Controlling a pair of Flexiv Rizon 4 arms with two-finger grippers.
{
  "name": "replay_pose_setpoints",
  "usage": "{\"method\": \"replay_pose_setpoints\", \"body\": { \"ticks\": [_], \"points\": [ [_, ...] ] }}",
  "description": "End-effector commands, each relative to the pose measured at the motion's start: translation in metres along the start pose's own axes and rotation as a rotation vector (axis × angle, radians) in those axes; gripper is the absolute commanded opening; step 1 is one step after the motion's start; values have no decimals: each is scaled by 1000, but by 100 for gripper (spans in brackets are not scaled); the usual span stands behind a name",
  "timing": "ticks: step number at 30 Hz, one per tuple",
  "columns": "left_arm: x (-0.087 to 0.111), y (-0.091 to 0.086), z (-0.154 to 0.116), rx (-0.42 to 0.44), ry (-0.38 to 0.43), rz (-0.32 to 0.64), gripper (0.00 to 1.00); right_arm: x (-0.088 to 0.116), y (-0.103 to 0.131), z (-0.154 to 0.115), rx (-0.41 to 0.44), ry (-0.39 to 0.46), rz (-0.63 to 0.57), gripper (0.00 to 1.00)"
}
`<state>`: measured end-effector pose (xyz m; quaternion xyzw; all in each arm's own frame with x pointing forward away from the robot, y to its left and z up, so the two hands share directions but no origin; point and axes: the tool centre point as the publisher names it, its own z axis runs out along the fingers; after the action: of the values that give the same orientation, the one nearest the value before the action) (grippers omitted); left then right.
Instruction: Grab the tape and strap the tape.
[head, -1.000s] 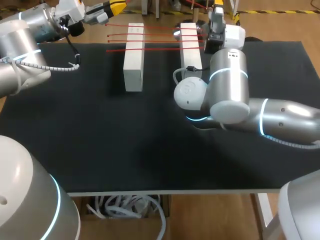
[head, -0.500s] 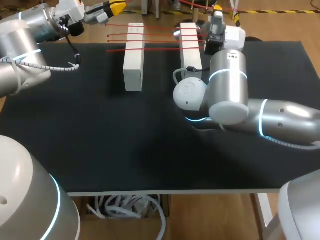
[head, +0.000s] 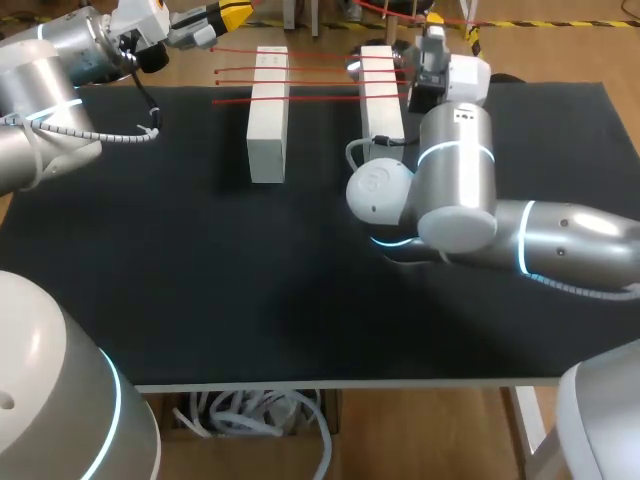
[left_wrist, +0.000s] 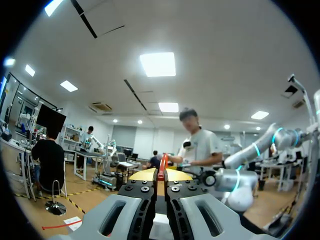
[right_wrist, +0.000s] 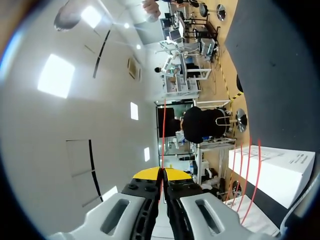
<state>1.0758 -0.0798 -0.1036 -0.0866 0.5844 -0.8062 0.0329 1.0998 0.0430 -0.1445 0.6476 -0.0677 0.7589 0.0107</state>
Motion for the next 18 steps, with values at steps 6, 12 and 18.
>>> {"method": "replay_pose_setpoints", "body": {
  "ticks": [6, 12, 18],
  "points": [
    [0, 1, 0, 2, -2, 1, 0, 1, 1, -3, 1, -4, -14, 0],
    [1, -4, 1, -88, 6, 54, 0, 1, 1, -5, 5, -1, -25, 0],
    [4, -17, 7, -379, -30, 157, 0, 0, 1, -7, 10, 0, -36, 0]
  ]
}}
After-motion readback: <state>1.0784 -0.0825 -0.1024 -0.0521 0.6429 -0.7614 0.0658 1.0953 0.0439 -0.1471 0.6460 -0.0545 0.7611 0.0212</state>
